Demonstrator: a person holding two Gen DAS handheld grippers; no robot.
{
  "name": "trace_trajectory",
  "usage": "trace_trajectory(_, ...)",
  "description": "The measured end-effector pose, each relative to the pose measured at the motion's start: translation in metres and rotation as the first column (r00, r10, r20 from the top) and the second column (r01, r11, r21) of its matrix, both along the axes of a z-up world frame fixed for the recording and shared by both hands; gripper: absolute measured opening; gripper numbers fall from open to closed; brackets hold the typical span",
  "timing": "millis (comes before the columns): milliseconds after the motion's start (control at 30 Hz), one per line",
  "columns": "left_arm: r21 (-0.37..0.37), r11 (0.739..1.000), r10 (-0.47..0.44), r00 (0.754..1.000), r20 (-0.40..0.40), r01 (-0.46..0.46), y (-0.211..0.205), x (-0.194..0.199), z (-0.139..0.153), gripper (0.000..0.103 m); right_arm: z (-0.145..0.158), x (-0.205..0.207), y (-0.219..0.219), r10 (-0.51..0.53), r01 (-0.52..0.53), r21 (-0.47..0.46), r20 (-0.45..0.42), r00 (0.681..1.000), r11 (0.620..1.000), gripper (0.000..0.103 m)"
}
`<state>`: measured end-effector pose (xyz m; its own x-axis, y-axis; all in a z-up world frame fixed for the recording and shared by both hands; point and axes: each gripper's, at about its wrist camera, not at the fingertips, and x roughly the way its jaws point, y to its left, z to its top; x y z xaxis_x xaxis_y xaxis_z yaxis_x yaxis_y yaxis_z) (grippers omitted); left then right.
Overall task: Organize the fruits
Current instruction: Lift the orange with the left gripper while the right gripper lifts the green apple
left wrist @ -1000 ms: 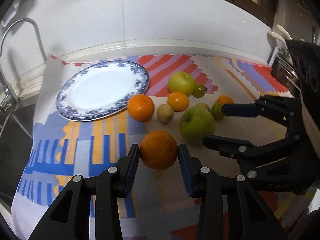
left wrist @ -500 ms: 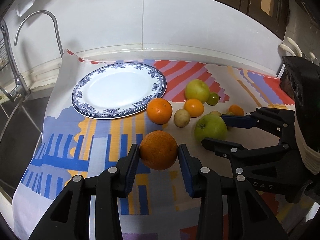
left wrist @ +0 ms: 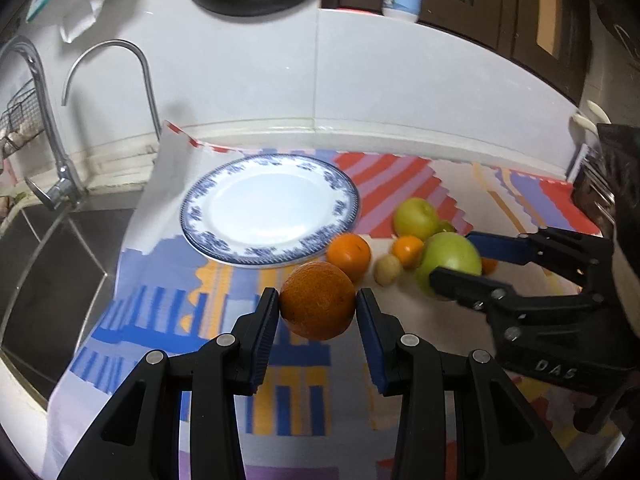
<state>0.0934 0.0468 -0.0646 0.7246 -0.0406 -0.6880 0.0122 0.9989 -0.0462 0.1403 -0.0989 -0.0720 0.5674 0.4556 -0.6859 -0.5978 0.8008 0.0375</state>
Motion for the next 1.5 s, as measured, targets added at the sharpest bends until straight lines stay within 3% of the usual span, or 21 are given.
trace_trajectory(200,0.008,1.0,0.016,0.999,0.039,-0.017,0.018,0.019,0.014,0.039,0.021,0.02,0.012,-0.03,0.029,0.04,0.013,0.999,0.999,0.046)
trace_trajectory(300,-0.001,1.0,0.021,0.999,0.043,-0.021,0.029,0.035,0.018,0.039,0.029,0.036,0.02,-0.035,0.035,0.064,0.005,0.999,0.997,0.026)
trace_trajectory(467,-0.022,0.999,0.029,1.0,0.005,-0.029,0.045,0.066,0.008,0.039,0.023,0.069,0.033,-0.057,0.06,0.061,-0.06,0.997,0.996,0.019)
trace_trajectory(600,-0.013,1.0,0.021,1.0,0.0,-0.021,0.039,0.057,0.003,0.039,0.019,0.062,0.025,-0.105,0.11,0.069,-0.07,0.992,0.992,0.023)
trace_trajectory(700,0.003,1.0,-0.008,1.0,0.007,0.008,0.026,0.039,0.002,0.04,0.016,0.033,0.018,-0.094,0.096,0.036,-0.053,0.994,0.995,0.047)
trace_trajectory(733,0.005,1.0,-0.016,1.0,0.016,0.016,0.021,0.032,0.003,0.04,0.015,0.02,0.015,-0.096,0.097,0.016,-0.036,0.995,0.995,0.05)
trace_trajectory(800,-0.02,0.999,-0.033,0.999,0.025,0.034,0.014,0.019,0.003,0.04,0.014,0.002,0.009,-0.095,0.095,-0.006,-0.004,0.995,0.995,0.05)
trace_trajectory(933,-0.062,0.997,-0.055,0.998,0.003,0.055,0.002,0.005,0.0,0.04,0.005,-0.013,-0.017,-0.167,0.174,0.077,-0.093,0.982,0.982,0.05)
trace_trajectory(1133,-0.042,0.997,-0.058,0.998,-0.01,0.058,-0.006,0.004,-0.002,0.04,-0.025,-0.005,-0.039,-0.219,0.266,0.152,-0.27,0.938,0.952,0.05)
trace_trajectory(1333,-0.051,0.997,-0.053,0.999,0.006,0.053,-0.003,-0.002,0.003,0.04,-0.017,-0.013,-0.031,-0.198,0.228,0.143,-0.2,0.96,0.963,0.05)
trace_trajectory(1500,-0.051,0.997,-0.057,0.998,0.038,0.059,-0.002,-0.021,0.018,0.04,-0.005,-0.019,-0.032,-0.218,0.245,0.153,-0.177,0.96,0.957,0.05)
